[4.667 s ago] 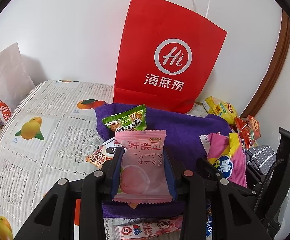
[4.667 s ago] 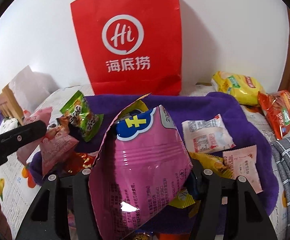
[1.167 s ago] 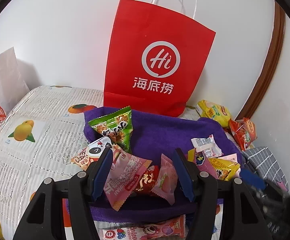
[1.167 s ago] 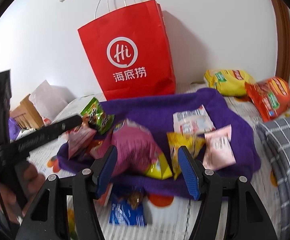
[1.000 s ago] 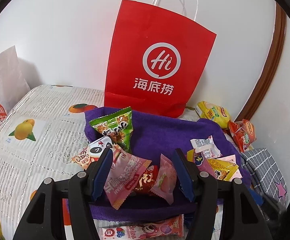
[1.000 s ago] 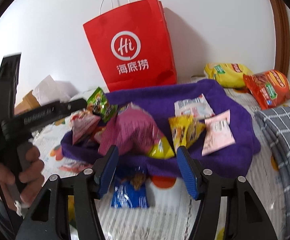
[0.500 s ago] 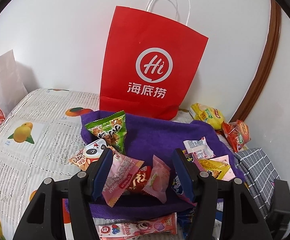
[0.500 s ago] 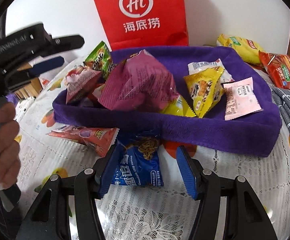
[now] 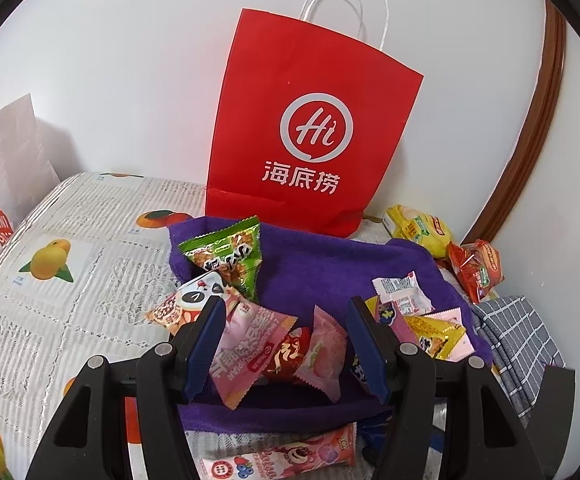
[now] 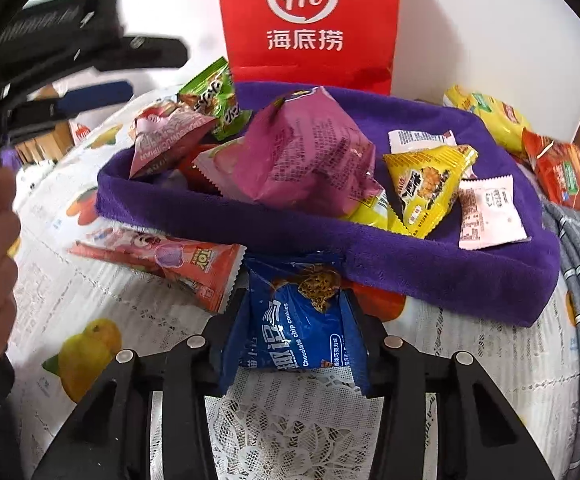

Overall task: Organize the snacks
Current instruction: 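Lift the blue packet with right tool while left tool grasps the pink strawberry-bear stick packet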

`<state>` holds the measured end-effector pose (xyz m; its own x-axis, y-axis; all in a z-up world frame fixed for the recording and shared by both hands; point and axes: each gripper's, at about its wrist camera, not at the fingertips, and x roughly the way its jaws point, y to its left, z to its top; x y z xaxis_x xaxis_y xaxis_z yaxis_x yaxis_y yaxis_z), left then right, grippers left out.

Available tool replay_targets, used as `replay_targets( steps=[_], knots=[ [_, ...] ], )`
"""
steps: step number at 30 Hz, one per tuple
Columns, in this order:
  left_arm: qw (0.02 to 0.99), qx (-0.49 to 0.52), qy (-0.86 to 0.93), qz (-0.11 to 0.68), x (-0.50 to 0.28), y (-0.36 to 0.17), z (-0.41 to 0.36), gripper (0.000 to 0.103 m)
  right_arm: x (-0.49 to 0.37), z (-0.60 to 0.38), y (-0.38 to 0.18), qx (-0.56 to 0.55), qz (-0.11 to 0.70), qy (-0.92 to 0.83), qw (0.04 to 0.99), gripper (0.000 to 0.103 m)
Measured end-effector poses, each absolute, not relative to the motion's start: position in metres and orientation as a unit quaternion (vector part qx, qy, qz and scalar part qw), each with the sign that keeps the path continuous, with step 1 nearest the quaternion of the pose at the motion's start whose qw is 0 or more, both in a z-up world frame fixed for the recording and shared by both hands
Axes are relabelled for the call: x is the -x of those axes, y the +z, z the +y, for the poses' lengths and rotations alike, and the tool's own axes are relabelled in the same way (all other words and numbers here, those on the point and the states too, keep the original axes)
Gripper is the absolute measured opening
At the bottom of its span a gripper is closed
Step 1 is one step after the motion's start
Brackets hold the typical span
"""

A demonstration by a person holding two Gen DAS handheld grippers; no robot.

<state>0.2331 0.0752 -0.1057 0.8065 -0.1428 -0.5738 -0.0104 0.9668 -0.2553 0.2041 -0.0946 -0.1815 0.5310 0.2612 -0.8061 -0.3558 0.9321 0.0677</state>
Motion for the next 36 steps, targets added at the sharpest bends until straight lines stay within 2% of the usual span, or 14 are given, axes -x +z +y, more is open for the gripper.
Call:
replay_targets(
  steps=[13, 20, 30, 36],
  knots=[
    [0.935, 0.079, -0.076, 0.338, -0.195, -0.131, 0.075, 0.06, -0.196, -0.13, -0.174, 0.007, 0.431, 0.152, 0.889, 0.044],
    [0.926, 0.062, -0.108, 0.356, -0.183, -0.141, 0.067, 0.06, -0.201, -0.135, -0.179, -0.014, 0.451, 0.159, 0.878, 0.044],
    [0.897, 0.058, -0.171, 0.404, -0.163, -0.164, 0.049, 0.054, -0.202, -0.136, -0.178, -0.019, 0.447, 0.16, 0.88, 0.045],
    [0.911, 0.016, -0.151, 0.384, -0.152, -0.158, 0.04, 0.054, -0.196, -0.145, -0.17, 0.0, 0.425, 0.142, 0.894, 0.045]
  ],
)
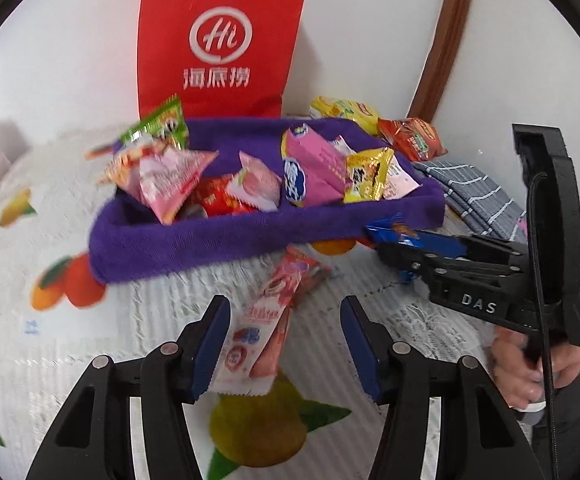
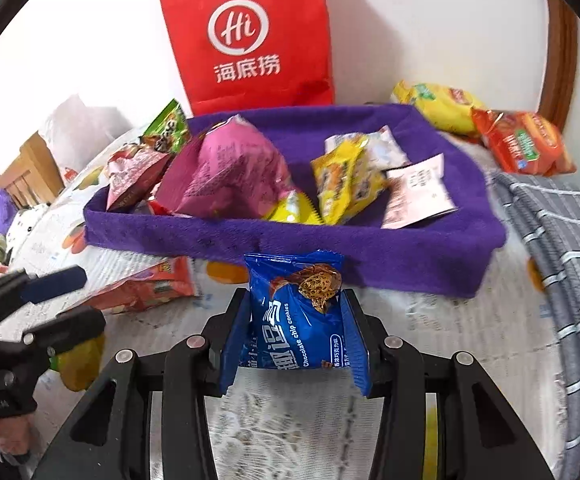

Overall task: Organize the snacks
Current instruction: 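Lift the blue packet with right tool while left tool grasps the pink strawberry-bear stick packet, then carry blue packet over the towel with right tool while left carries pink stick packet over towel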

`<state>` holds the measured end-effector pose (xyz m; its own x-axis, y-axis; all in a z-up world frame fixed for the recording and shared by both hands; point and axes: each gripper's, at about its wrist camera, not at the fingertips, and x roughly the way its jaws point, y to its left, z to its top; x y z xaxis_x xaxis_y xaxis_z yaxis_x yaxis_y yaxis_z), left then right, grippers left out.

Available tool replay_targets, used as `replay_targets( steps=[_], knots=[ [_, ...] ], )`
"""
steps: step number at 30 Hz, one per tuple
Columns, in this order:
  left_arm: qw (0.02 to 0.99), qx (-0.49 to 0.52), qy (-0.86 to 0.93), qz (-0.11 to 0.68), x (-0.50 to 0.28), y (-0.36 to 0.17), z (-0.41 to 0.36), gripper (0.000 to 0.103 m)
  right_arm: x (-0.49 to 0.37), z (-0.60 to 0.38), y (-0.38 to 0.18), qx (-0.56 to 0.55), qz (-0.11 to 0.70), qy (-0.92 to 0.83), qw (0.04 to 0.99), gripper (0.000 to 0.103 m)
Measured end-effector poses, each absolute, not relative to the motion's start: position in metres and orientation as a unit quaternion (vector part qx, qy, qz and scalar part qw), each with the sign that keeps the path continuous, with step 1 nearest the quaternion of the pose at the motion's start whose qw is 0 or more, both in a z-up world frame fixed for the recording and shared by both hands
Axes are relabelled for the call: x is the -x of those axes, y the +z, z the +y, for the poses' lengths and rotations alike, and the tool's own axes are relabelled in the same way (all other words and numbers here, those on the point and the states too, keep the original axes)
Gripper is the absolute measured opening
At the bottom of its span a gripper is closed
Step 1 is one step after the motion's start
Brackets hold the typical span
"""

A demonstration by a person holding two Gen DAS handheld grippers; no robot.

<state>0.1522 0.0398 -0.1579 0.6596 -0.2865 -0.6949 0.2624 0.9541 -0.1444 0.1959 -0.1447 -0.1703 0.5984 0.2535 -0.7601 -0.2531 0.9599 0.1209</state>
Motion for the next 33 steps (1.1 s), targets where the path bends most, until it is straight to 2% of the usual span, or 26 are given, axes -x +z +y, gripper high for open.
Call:
replay_targets(
  steps=[6, 8, 9, 12, 33],
  knots=[
    [0.901, -0.026, -0.148, 0.408, -0.171, -0.168, 0.021, 0.054, -0.197, -0.168, -0.171, -0.024, 0.431, 0.12, 0.894, 0.045],
    [0.895, -0.041, -0.139, 0.422, -0.174, -0.177, 0.014, 0.048, -0.198, -0.175, -0.173, -0.039, 0.434, 0.118, 0.893, 0.045],
    [0.891, -0.043, -0.134, 0.431, -0.175, -0.18, 0.012, 0.036, -0.199, -0.177, -0.174, -0.044, 0.435, 0.117, 0.892, 0.045],
    [0.891, -0.036, -0.137, 0.432, -0.175, -0.18, 0.013, 0.024, -0.202, -0.179, -0.176, -0.052, 0.442, 0.114, 0.888, 0.045],
    [0.903, 0.023, -0.145, 0.403, -0.149, -0.141, 0.039, 0.022, -0.176, -0.183, -0.15, -0.07, 0.386, 0.153, 0.907, 0.044]
  ],
)
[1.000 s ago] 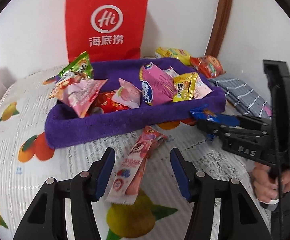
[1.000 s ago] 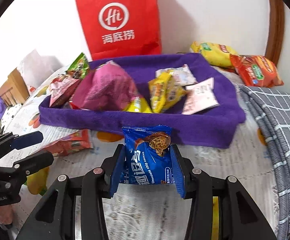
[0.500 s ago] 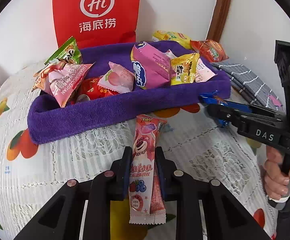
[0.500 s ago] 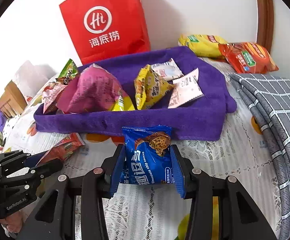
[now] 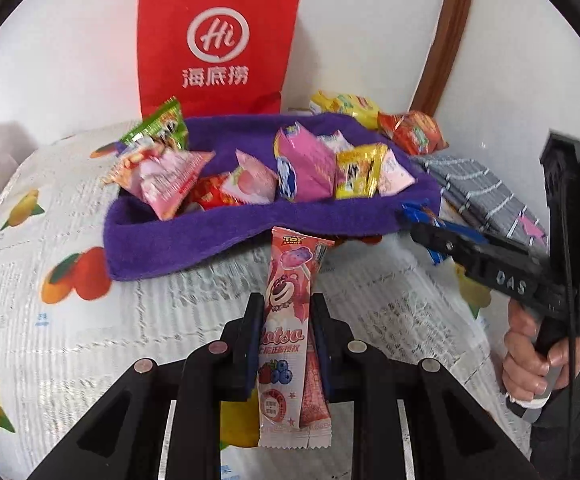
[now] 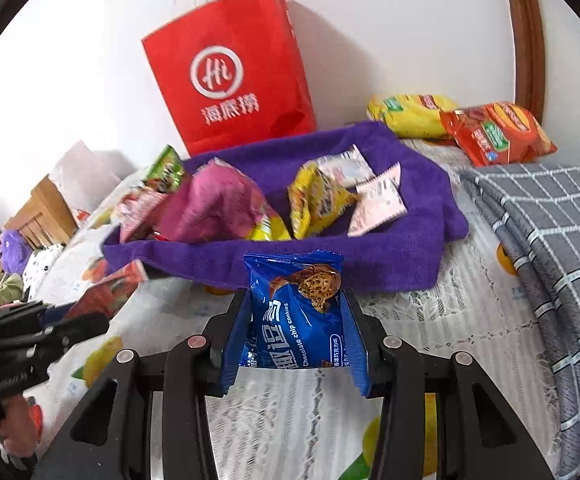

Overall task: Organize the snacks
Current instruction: 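Carry blue packet over the towel with right tool while left carries pink stick packet over towel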

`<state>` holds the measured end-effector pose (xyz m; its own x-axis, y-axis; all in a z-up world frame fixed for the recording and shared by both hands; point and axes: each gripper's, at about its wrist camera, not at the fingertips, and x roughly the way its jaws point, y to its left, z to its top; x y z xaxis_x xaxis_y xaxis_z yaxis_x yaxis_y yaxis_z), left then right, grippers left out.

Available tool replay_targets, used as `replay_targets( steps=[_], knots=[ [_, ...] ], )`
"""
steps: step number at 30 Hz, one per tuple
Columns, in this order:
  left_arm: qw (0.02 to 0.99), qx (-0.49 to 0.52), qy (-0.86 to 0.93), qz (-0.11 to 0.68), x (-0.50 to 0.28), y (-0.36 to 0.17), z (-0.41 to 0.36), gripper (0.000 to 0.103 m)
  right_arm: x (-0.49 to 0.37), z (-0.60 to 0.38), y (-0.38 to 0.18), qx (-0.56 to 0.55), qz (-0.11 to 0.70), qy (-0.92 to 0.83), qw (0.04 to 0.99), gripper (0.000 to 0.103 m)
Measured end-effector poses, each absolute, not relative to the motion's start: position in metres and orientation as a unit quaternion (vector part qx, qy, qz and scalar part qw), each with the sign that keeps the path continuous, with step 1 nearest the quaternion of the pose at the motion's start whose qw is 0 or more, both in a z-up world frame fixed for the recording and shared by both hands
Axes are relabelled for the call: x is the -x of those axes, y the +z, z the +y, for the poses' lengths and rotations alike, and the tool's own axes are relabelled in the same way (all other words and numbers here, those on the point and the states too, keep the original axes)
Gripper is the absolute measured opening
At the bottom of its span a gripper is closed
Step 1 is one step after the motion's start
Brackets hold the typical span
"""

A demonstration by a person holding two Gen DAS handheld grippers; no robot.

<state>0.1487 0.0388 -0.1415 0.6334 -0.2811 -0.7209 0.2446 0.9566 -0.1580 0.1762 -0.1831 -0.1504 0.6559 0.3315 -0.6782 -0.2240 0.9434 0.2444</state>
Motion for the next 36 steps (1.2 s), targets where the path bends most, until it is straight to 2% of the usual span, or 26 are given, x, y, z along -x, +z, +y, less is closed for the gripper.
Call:
replay_targets(
  steps=[8, 15, 26, 36],
  knots=[
    [0.914, 0.04, -0.14, 0.38, -0.158, -0.104, 0.05, 0.022, -0.174, -0.187, -0.08, -0.08, 0.335, 0.172, 0.923, 0.044],
    [0.926, 0.042, -0.119, 0.355, -0.175, -0.068, 0.055, 0.022, -0.201, -0.19, -0.044, -0.075, 0.319, 0.152, 0.932, 0.044],
    [0.937, 0.071, -0.057, 0.338, -0.223, -0.057, 0.065, 0.022, -0.262, -0.201, -0.048, -0.11, 0.336, 0.135, 0.926, 0.044],
    [0.937, 0.075, -0.044, 0.338, -0.269, -0.059, 0.061, 0.022, -0.32, -0.215, -0.081, -0.158, 0.363, 0.143, 0.907, 0.044]
  ],
)
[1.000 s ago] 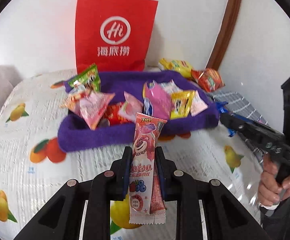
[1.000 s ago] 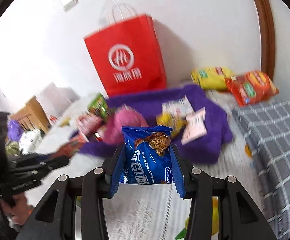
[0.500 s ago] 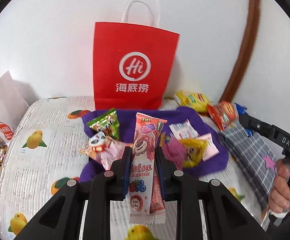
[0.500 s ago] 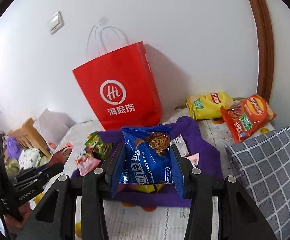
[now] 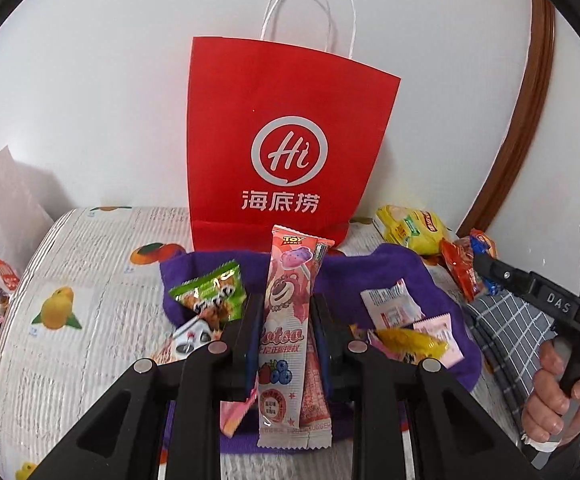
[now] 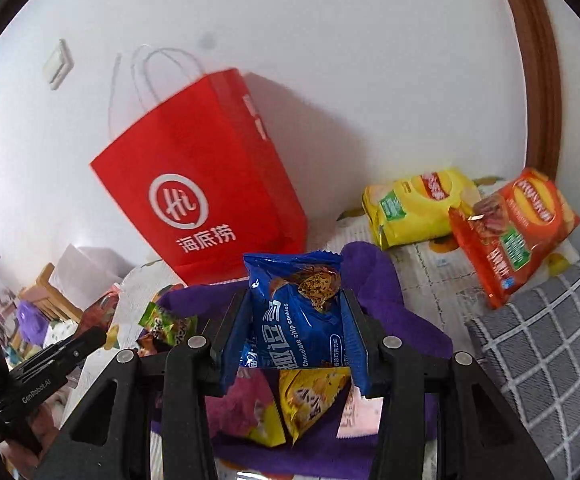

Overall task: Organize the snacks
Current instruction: 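Carry blue packet over the towel with right tool while left carries pink stick packet over towel, then lower the blue packet onto the towel and open right tool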

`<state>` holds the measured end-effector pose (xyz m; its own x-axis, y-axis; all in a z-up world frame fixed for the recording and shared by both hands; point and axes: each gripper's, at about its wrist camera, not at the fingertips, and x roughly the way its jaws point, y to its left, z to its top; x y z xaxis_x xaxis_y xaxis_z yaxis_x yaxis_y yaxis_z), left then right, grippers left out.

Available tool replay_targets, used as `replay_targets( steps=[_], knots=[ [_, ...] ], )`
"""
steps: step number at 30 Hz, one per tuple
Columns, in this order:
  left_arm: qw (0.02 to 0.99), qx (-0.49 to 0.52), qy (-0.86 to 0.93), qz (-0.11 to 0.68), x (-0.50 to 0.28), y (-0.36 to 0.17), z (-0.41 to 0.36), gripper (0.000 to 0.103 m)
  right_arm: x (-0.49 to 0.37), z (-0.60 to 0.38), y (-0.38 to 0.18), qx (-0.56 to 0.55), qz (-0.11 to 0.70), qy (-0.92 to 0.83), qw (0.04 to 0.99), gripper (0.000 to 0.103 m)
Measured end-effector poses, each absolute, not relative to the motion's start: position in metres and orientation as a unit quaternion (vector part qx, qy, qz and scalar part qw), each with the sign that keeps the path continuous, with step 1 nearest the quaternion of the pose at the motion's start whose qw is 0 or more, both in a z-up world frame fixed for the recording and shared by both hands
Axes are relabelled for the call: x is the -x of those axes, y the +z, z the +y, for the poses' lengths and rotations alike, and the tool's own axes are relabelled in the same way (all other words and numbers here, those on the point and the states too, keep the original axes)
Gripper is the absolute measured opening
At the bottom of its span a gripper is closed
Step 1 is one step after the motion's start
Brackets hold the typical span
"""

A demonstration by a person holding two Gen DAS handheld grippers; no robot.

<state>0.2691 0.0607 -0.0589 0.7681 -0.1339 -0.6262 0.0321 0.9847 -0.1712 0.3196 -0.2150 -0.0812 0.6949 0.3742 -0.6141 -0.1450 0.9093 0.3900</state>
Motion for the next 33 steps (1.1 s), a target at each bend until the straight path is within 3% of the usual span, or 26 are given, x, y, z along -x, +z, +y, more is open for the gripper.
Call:
replay_targets(
  steps=[7, 33],
  knots=[
    [0.929, 0.083, -0.045, 0.357, -0.304, -0.068, 0.059, 0.023, -0.335, -0.224, -0.125, -0.182, 0.402, 0.145, 0.886, 0.044],
    [0.917, 0.096, -0.036, 0.386, -0.318, -0.092, 0.065, 0.023, -0.34, -0.203, -0.162, -0.154, 0.437, 0.158, 0.872, 0.048]
  ],
)
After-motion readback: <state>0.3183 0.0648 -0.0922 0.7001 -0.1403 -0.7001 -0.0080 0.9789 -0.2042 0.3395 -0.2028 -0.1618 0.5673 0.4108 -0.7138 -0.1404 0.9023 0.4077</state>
